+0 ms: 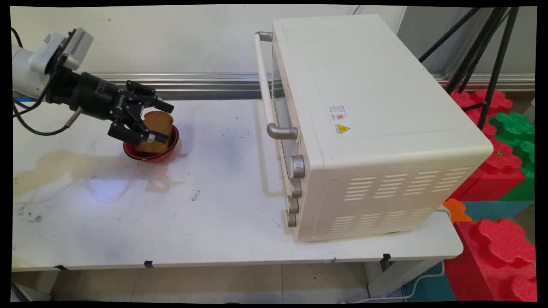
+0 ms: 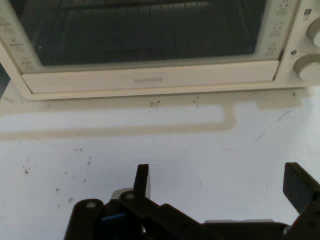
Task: Open the oven
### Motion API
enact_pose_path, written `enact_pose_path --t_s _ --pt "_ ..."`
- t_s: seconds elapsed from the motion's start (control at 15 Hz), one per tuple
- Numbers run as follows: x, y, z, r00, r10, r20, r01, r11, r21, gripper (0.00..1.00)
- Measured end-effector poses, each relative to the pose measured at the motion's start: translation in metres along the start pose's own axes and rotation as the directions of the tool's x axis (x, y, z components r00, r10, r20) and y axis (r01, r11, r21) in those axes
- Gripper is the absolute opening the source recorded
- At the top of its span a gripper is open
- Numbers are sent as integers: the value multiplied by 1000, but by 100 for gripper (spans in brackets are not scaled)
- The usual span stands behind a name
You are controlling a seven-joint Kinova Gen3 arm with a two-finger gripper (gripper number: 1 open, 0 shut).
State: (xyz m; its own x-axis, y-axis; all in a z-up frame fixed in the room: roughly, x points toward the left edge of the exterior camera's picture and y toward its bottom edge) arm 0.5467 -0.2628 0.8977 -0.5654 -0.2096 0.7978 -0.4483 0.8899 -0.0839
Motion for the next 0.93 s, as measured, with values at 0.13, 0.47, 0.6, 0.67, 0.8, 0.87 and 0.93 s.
enact_pose_path --t_s 0.13,0.47,0.6,0.67,0.8,0.87,0.93 --pt "4 0 -4 1000 -7 -14 7 1000 2 100" --pt "17 0 -13 998 -22 -55 22 1000 2 100" --pt "25 0 -16 996 -27 -80 28 1000 2 100" --pt "31 -1 -17 995 -29 -96 29 1000 2 100" --pt "42 -1 -18 992 -29 -122 30 1000 2 100" --pt "48 -2 -18 990 -30 -137 31 1000 2 100" --pt "54 -3 -17 988 -30 -151 30 1000 2 100"
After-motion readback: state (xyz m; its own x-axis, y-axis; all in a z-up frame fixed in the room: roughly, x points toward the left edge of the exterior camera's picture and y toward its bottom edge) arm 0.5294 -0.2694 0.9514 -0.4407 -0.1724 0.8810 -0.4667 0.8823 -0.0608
